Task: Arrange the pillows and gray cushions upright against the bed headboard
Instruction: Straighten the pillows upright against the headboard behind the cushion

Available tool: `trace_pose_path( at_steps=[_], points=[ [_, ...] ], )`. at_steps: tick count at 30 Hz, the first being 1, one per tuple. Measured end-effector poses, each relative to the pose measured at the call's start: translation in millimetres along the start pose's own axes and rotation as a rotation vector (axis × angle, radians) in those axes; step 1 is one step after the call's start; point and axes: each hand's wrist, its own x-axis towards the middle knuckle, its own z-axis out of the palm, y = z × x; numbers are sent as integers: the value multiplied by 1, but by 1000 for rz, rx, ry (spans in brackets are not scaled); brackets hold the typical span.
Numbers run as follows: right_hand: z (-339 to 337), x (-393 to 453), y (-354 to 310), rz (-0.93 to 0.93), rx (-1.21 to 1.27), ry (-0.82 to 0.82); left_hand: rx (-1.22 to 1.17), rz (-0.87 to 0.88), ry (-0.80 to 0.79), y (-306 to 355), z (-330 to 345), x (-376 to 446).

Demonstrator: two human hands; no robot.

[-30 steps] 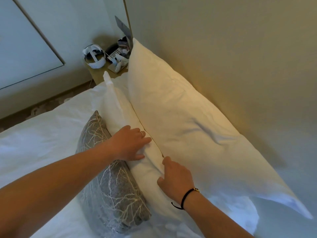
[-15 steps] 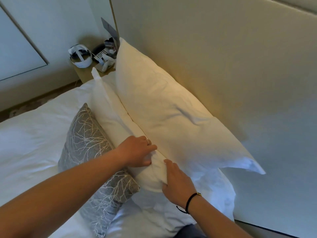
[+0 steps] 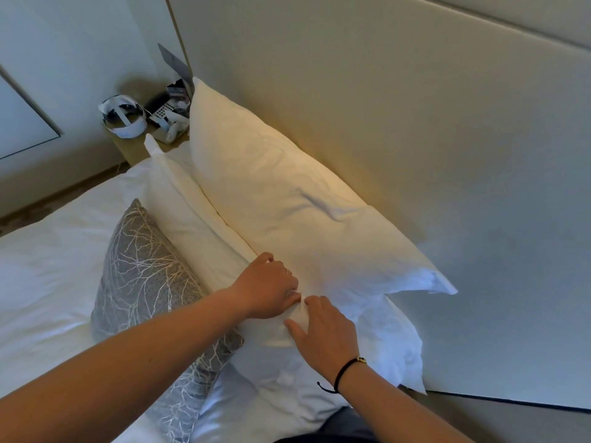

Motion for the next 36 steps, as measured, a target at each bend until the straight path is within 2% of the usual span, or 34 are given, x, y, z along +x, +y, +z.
trace_pose_path(
  at_steps=[5, 8, 11, 14, 17, 20, 25, 30, 32, 36],
  points=[
    [-4, 3, 0, 38, 53, 15, -168, -79, -59, 12, 0, 10],
    [-8, 6, 6, 100, 78, -17, -222, -104, -31, 14, 3, 11],
    [-18, 12, 20, 122, 263, -47, -250, -77, -28, 11, 3, 11],
    [-40, 20, 36, 185, 530, -149, -263, -15, -48, 3, 3, 10],
    [-53, 20, 47, 207, 593, -313, -170, 59, -106, -8, 4, 6],
    [-58, 17, 58, 223, 736, -415, -176, 36, -76, -19, 4, 6],
    [-58, 9, 79, 304, 980, -299, -175, -44, -23, -37, -3, 14],
    [-44, 5, 88, 424, 921, -252, -103, -71, 8, -44, -4, 19],
    [-37, 7, 90, 433, 750, -240, 17, -107, -14, -43, 3, 19],
    [-27, 7, 85, 239, 257, -226, 130, -232, -47, -40, 18, 14]
  ],
)
